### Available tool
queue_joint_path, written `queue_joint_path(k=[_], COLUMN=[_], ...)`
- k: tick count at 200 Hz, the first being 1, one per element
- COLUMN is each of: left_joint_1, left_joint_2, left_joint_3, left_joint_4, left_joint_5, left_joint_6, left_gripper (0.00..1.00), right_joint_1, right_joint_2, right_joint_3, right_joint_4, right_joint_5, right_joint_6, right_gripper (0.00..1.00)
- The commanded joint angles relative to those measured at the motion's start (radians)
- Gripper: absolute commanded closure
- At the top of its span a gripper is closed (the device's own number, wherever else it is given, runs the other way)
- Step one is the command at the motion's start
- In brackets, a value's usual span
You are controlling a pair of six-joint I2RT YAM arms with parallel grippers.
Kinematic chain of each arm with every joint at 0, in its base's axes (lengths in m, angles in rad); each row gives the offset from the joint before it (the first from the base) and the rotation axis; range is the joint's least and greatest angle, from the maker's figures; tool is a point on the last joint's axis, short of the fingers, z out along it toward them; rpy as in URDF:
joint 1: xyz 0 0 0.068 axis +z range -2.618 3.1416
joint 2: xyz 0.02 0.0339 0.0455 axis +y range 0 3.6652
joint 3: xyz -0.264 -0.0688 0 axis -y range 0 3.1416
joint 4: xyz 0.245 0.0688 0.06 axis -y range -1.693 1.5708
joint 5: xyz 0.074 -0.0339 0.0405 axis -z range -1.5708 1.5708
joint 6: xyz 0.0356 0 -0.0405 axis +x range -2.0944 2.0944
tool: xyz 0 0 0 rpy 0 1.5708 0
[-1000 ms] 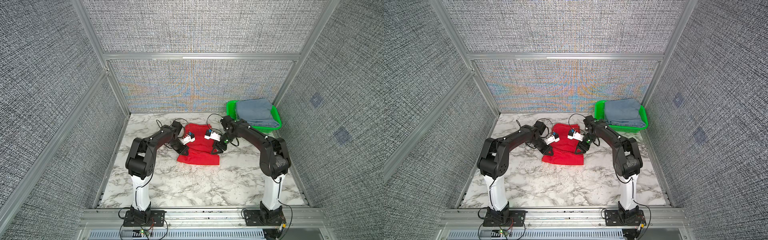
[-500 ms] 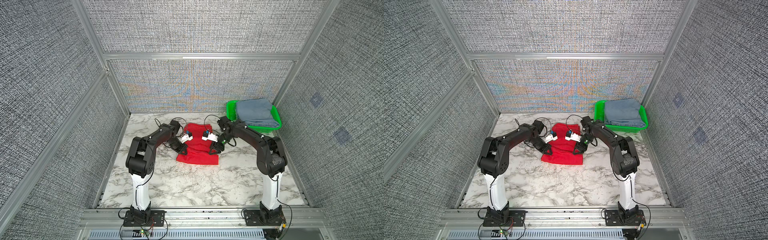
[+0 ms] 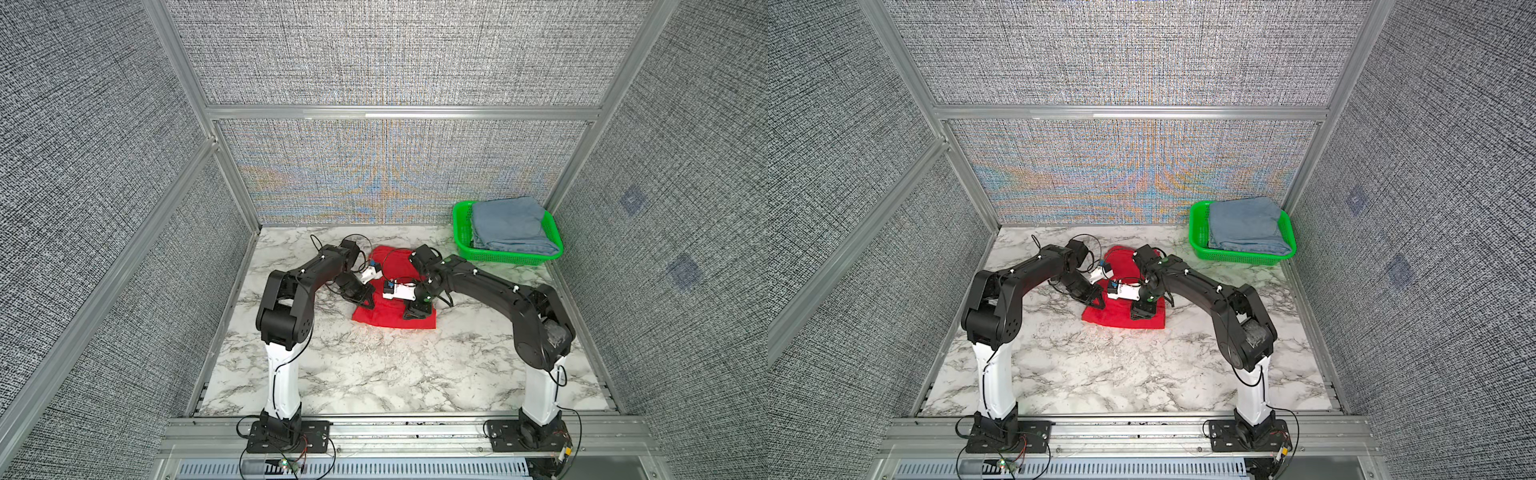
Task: Roll up the long pants
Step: Roll the long pant at the center of the board.
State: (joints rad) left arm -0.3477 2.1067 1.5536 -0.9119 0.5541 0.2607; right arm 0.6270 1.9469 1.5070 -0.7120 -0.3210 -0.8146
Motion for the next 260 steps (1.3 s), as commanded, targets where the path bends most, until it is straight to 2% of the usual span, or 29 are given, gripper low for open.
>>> queue_joint_path(k=[1,78,106,139,169,260], left_joint_1=[0.014,0.027,0.027,0.029,0.036,0.047], left_joint_2=[0.002,0.011,0.016,0.009,0.01,0.025], left_joint_3=[-0.011,-0.017,-0.017,-0.027,-0.035,-0.028], left_joint_4=[0.011,0.006,-0.004,-0.007,-0.002,-0.007], left_joint_5=[-0.073,-0.088,-0.084,-0.104,-0.101,-0.095], left_joint_6=[-0.028,-0.076,-0.087,-0.09,-0.1,-0.106], left_gripper=[0.98,0.98,0.98,0.98,0.98,0.98], right_joint_1=[-0.001,0.046,0.065,0.071,0.083,0.106], right_joint_2=[-0.029,-0.097,-0.148,-0.144,-0.133,-0.132], right_joint_3=[-0.038,-0.154,-0.191,-0.157,-0.125,-0.229], right_joint_4=[0.069,0.17,0.287,0.275,0.167,0.132], right_joint_5=[0.069,0.157,0.226,0.238,0.157,0.174], right_joint_6=[-0.002,-0.011,0.008,0.017,0.01,-0.013], right_gripper=[0.42,0.42,0.42,0.42,0.42,0.44])
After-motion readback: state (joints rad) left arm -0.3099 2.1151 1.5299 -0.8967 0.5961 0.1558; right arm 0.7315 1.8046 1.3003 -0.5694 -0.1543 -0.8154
